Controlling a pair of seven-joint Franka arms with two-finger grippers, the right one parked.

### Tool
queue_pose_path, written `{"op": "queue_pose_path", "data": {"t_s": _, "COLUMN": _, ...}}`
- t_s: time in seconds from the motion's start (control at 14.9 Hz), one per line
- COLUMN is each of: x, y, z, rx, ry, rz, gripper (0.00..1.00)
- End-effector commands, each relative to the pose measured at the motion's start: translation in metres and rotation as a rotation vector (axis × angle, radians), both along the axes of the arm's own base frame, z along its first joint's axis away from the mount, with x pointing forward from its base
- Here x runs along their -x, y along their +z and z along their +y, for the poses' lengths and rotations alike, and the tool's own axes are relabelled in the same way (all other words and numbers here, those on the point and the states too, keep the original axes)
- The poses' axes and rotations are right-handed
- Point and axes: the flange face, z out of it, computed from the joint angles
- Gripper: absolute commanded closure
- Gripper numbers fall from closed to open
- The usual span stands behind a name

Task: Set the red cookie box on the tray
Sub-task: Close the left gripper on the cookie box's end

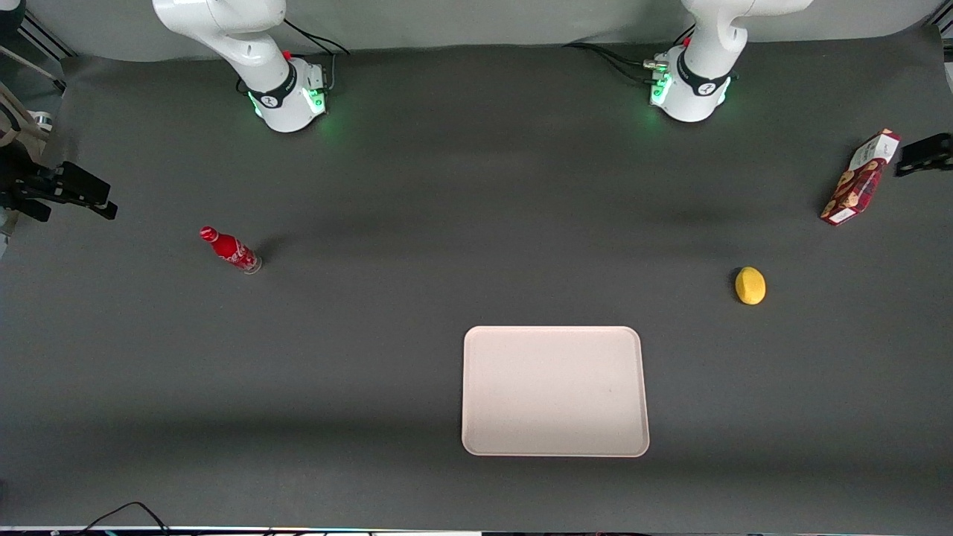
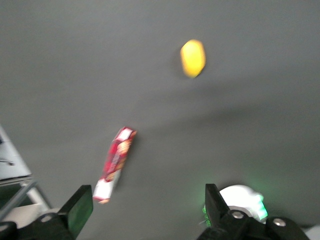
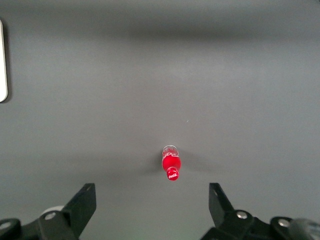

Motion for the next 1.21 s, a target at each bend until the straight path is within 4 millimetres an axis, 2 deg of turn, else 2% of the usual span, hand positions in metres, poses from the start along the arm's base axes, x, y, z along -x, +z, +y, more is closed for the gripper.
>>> {"op": "queue_pose_path", "data": {"t_s": 0.0, "x": 0.028, "y": -0.043, "z": 0.088, "rx": 0.033, "ry": -0.156, "rz": 0.070, "gripper": 0.00}}
{"op": "queue_pose_path", "data": {"t_s": 0.13, "x": 0.055, "y": -0.093, "z": 0.140, "rx": 0.073, "ry": -0.222, "rz": 0.061, "gripper": 0.00}}
{"op": "queue_pose_path", "data": {"t_s": 0.2, "x": 0.070, "y": -0.121, "z": 0.159, "rx": 0.091, "ry": -0.253, "rz": 0.056, "gripper": 0.00}}
{"op": "queue_pose_path", "data": {"t_s": 0.34, "x": 0.110, "y": -0.177, "z": 0.191, "rx": 0.115, "ry": -0.286, "rz": 0.027, "gripper": 0.00}}
{"op": "queue_pose_path", "data": {"t_s": 0.4, "x": 0.126, "y": -0.201, "z": 0.199, "rx": 0.121, "ry": -0.305, "rz": 0.013, "gripper": 0.00}}
{"op": "queue_pose_path", "data": {"t_s": 0.54, "x": 0.155, "y": -0.242, "z": 0.204, "rx": 0.134, "ry": -0.304, "rz": -0.010, "gripper": 0.00}}
{"op": "queue_pose_path", "data": {"t_s": 0.61, "x": 0.166, "y": -0.259, "z": 0.200, "rx": 0.143, "ry": -0.316, "rz": -0.016, "gripper": 0.00}}
{"op": "queue_pose_path", "data": {"t_s": 0.74, "x": 0.183, "y": -0.283, "z": 0.195, "rx": 0.150, "ry": -0.320, "rz": -0.032, "gripper": 0.00}}
{"op": "queue_pose_path", "data": {"t_s": 0.94, "x": 0.191, "y": -0.310, "z": 0.191, "rx": 0.135, "ry": -0.370, "rz": -0.039, "gripper": 0.00}}
{"op": "queue_pose_path", "data": {"t_s": 1.14, "x": 0.200, "y": -0.338, "z": 0.196, "rx": 0.132, "ry": -0.407, "rz": -0.066, "gripper": 0.00}}
